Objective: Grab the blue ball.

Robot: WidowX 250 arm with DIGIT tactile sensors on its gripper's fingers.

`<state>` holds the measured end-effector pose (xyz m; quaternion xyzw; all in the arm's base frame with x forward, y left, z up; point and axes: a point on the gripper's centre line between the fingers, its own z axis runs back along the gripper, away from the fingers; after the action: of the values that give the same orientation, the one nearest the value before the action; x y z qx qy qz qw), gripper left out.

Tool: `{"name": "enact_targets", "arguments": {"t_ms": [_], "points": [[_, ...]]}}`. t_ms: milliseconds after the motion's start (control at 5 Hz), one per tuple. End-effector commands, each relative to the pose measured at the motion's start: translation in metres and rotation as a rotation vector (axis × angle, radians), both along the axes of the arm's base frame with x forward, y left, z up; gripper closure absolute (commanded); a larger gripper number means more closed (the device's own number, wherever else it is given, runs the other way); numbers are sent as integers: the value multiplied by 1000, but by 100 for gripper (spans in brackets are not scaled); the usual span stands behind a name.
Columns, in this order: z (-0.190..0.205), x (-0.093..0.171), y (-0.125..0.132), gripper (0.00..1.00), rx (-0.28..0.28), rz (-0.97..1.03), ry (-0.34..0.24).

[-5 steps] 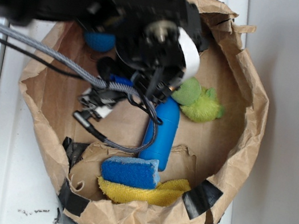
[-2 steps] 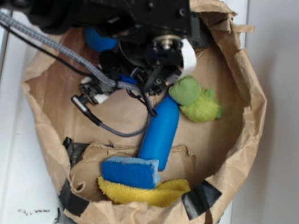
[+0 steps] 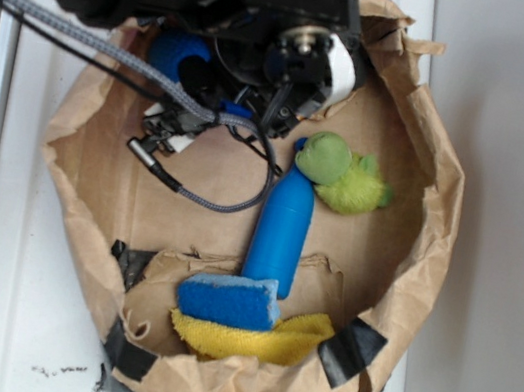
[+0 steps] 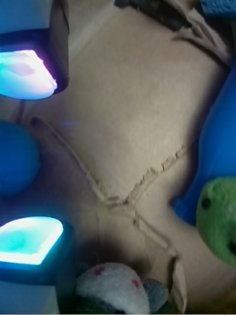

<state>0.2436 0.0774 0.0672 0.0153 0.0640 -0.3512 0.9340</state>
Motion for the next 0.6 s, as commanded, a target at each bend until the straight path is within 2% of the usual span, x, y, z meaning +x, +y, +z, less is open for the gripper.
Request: {"name": "enact_targets", "arguments": {"t_ms": [0, 200, 400], "points": [[8, -9, 9, 0, 12, 0, -25], [6, -14, 13, 0, 32, -13, -12], [6, -25, 14, 0, 59, -38, 37]]}}
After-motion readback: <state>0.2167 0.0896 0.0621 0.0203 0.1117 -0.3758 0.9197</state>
